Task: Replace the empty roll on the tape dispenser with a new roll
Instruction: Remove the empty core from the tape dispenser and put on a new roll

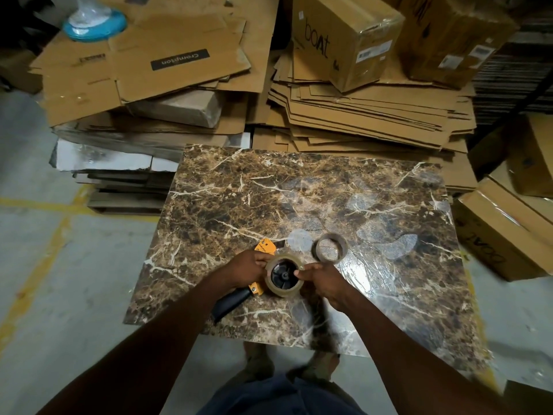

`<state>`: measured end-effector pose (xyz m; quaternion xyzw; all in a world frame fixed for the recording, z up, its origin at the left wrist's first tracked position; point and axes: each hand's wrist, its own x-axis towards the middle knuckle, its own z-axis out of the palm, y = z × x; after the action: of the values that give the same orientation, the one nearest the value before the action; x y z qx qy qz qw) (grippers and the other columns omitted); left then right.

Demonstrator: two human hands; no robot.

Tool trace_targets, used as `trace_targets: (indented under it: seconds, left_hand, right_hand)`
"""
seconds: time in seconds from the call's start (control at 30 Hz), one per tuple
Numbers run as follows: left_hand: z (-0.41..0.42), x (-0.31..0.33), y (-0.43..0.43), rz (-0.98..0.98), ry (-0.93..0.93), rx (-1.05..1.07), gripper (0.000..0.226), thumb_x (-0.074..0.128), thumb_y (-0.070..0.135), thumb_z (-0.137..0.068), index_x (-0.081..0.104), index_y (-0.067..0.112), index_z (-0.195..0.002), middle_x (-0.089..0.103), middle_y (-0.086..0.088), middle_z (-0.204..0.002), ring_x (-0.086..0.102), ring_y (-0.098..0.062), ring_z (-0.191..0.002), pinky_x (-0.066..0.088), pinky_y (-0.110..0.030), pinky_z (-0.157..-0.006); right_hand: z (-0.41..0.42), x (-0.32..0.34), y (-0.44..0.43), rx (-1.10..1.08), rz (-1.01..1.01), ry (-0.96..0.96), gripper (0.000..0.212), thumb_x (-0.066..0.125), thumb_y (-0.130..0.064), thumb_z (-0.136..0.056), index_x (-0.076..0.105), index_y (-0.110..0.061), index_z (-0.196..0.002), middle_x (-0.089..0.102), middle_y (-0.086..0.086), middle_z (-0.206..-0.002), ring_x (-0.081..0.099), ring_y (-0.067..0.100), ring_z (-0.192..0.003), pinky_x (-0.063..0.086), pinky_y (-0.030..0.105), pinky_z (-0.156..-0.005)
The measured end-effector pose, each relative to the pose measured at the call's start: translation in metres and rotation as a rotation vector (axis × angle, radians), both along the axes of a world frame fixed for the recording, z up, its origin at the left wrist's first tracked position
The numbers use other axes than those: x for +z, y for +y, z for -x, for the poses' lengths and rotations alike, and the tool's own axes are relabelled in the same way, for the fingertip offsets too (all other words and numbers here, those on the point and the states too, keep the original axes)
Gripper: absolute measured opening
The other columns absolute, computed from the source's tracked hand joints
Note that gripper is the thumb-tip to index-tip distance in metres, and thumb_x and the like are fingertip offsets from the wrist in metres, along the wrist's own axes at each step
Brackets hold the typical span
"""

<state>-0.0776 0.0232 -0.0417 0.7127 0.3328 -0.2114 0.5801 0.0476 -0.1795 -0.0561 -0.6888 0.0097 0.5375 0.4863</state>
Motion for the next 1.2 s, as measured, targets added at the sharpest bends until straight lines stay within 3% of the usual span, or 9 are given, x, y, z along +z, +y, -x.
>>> trace_targets:
  seconds: [0.1, 0.3, 0.43, 0.6, 0.73, 0.87, 1.03, 1.13, 1.2]
  left_hand:
    - [0.008, -0.004, -0.003, -0.029, -0.020, 0.050, 0.026, 0.063, -0.001, -0.093, 0.071, 0.012, -0.115, 0.077, -0.005, -0.101, 0.072, -0.016, -0.087, 0.056, -0.027, -0.073]
    - [0.007, -0.010, -0.005, -0.029, -0.032, 0.113, 0.021, 0.068, 0.002, -0.091, 0.071, 0.014, -0.108, 0.078, -0.010, -0.104, 0.074, -0.028, -0.099, 0.059, -0.050, -0.091]
    - [0.008, -0.012, -0.006, -0.075, -0.036, 0.108, 0.019, 0.071, 0.006, -0.086, 0.072, 0.017, -0.101, 0.078, -0.008, -0.098, 0.074, -0.030, -0.096, 0.059, -0.053, -0.086]
    - [0.003, -0.007, -0.011, -0.188, -0.008, 0.019, 0.017, 0.071, 0.010, -0.086, 0.070, 0.020, -0.100, 0.078, -0.002, -0.101, 0.074, -0.026, -0.093, 0.056, -0.038, -0.071]
    - [-0.001, -0.006, -0.013, -0.358, -0.010, -0.085, 0.026, 0.066, 0.003, -0.081, 0.071, 0.016, -0.103, 0.076, -0.007, -0.102, 0.071, -0.025, -0.094, 0.059, -0.036, -0.079]
    - [-0.007, -0.007, -0.013, -0.425, 0.006, -0.150, 0.036, 0.063, 0.001, -0.080, 0.077, 0.013, -0.111, 0.078, -0.009, -0.108, 0.071, -0.026, -0.096, 0.060, -0.034, -0.083]
    - [-0.011, -0.005, -0.016, -0.500, 0.005, -0.166, 0.048, 0.057, 0.000, -0.085, 0.074, 0.015, -0.128, 0.073, -0.012, -0.130, 0.071, -0.029, -0.108, 0.057, -0.029, -0.089]
    - [-0.013, -0.007, -0.018, -0.543, 0.010, -0.141, 0.047, 0.057, -0.001, -0.087, 0.075, 0.016, -0.127, 0.073, -0.011, -0.130, 0.073, -0.029, -0.100, 0.053, -0.024, -0.078]
    - [-0.012, -0.009, -0.020, -0.578, 0.011, -0.115, 0.045, 0.060, 0.001, -0.085, 0.077, 0.018, -0.124, 0.075, -0.010, -0.127, 0.073, -0.027, -0.103, 0.059, -0.029, -0.084]
  right_hand:
    - [0.000, -0.002, -0.003, -0.001, 0.006, -0.029, 0.034, 0.078, -0.009, -0.084, 0.054, -0.018, -0.063, 0.055, 0.001, -0.058, 0.052, 0.012, -0.050, 0.041, 0.017, -0.041]
    - [-0.002, 0.000, -0.004, -0.009, 0.006, -0.053, 0.010, 0.077, -0.007, -0.087, 0.072, -0.013, -0.082, 0.073, -0.002, -0.074, 0.067, 0.004, -0.061, 0.046, 0.016, -0.045]
    - [-0.005, -0.008, 0.001, 0.006, 0.027, -0.104, 0.010, 0.083, -0.011, -0.083, 0.078, -0.010, -0.091, 0.080, 0.011, -0.096, 0.075, 0.019, -0.086, 0.062, 0.035, -0.075]
    - [-0.004, -0.020, -0.002, 0.114, 0.056, -0.173, 0.025, 0.080, -0.019, -0.085, 0.078, -0.007, -0.106, 0.079, 0.013, -0.098, 0.069, 0.018, -0.084, 0.059, 0.041, -0.081]
    - [0.002, -0.031, -0.003, 0.189, 0.067, -0.299, 0.038, 0.078, -0.042, -0.076, 0.077, -0.008, -0.093, 0.077, 0.012, -0.083, 0.062, 0.010, -0.072, 0.053, 0.035, -0.073]
    - [0.010, -0.033, -0.004, 0.166, 0.067, -0.368, 0.039, 0.079, -0.036, -0.078, 0.067, 0.001, -0.083, 0.061, 0.000, -0.066, 0.053, 0.009, -0.064, 0.046, 0.031, -0.069]
    - [0.020, -0.035, -0.006, 0.095, 0.113, -0.411, 0.030, 0.083, -0.022, -0.080, 0.062, 0.000, -0.082, 0.063, 0.002, -0.072, 0.056, 0.014, -0.068, 0.048, 0.033, -0.073]
    - [0.022, -0.038, -0.005, 0.076, 0.140, -0.419, 0.027, 0.085, -0.021, -0.079, 0.063, -0.005, -0.083, 0.067, 0.006, -0.075, 0.060, 0.016, -0.071, 0.051, 0.038, -0.077]
    - [0.024, -0.039, -0.004, 0.088, 0.162, -0.443, 0.028, 0.084, -0.021, -0.079, 0.064, -0.003, -0.086, 0.071, 0.014, -0.080, 0.061, 0.018, -0.071, 0.051, 0.037, -0.076]
